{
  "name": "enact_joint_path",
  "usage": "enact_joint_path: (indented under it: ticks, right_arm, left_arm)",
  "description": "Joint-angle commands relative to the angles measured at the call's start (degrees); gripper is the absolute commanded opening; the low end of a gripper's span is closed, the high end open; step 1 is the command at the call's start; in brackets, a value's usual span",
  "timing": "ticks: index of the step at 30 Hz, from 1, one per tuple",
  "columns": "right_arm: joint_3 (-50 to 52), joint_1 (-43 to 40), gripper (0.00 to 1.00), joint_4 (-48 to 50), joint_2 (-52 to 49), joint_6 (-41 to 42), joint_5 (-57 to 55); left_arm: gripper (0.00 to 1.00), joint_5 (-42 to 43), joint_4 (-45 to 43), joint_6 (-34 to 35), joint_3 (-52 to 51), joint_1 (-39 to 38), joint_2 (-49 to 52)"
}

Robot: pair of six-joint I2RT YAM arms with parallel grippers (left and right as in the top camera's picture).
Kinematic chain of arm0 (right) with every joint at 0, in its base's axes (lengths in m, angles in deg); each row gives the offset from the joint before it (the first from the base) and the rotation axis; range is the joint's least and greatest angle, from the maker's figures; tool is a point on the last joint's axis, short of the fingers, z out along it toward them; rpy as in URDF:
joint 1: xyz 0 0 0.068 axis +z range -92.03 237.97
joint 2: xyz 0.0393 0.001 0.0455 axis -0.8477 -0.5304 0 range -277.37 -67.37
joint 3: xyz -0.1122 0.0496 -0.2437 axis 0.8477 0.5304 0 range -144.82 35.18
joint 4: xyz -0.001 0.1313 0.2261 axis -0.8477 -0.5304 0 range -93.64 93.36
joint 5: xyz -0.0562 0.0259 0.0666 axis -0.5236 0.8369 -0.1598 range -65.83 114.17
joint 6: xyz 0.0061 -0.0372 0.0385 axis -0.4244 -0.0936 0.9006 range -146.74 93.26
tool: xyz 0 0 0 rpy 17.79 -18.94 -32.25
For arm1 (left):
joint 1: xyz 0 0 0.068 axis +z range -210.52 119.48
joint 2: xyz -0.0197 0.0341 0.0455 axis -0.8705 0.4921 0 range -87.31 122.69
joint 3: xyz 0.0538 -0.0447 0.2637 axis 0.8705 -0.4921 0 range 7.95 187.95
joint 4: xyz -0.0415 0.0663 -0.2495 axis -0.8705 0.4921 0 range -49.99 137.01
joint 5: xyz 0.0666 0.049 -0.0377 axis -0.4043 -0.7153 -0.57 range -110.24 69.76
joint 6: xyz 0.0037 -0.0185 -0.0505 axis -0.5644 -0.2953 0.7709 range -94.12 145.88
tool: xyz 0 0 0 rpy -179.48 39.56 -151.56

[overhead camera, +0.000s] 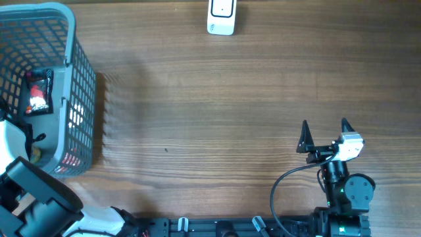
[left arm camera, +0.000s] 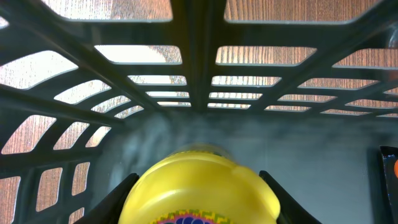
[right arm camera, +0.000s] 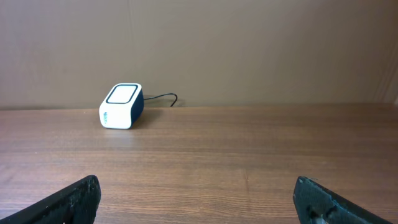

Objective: Scan the item barcode
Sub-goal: 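Close the left gripper on the yellow jar lid inside the basket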

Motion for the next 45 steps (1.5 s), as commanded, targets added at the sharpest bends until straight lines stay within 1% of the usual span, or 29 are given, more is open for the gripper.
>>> enact_joint_path:
  ticks: [1, 11, 27, 36, 45]
  right_arm:
    - [0.1, -0.3, 1.00, 0.2, 0.5, 0.7, -0.5]
    - [0.1, -0.3, 1.00, 0.2, 0.5, 0.7, -0.5]
    - [0.1, -0.3, 1.00, 0.2, 0.5, 0.7, -0.5]
    - [0.1, -0.3, 1.00, 0.2, 0.5, 0.7, -0.5]
    - [0.1, -0.3, 1.00, 0.2, 0.5, 0.7, -0.5]
  left_arm:
    - [0.40, -0.8, 0.3, 0.1, -0.5, 0.2, 0.8]
    - [0.41, -0.4, 1.7, 0.1, -0.5, 0.0, -0.2]
    - [0.43, 3.4, 2.0, 0.1, -0.5, -0.3, -9.2]
    - [0.44, 3.3, 1.8, 0.1, -0.5, -5.7, -15.8]
    - [0.46, 3.1, -2.4, 0.1, -0.5, -11.6, -24.4]
